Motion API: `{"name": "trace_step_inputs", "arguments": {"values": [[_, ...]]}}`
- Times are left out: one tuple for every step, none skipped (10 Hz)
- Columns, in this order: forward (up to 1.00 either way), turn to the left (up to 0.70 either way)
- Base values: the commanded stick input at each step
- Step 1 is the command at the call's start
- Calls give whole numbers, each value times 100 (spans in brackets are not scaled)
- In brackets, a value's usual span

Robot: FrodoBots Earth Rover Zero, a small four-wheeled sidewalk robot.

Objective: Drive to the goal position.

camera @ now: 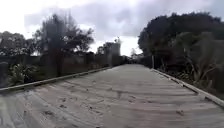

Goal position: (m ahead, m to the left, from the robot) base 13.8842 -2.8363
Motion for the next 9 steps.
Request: {"name": "trace_step_inputs", "arguments": {"values": [[70, -29], [70, -29], [70, -29], [70, -24], [70, -19], [70, -14], [70, 0], [70, 0], [70, 0]]}}
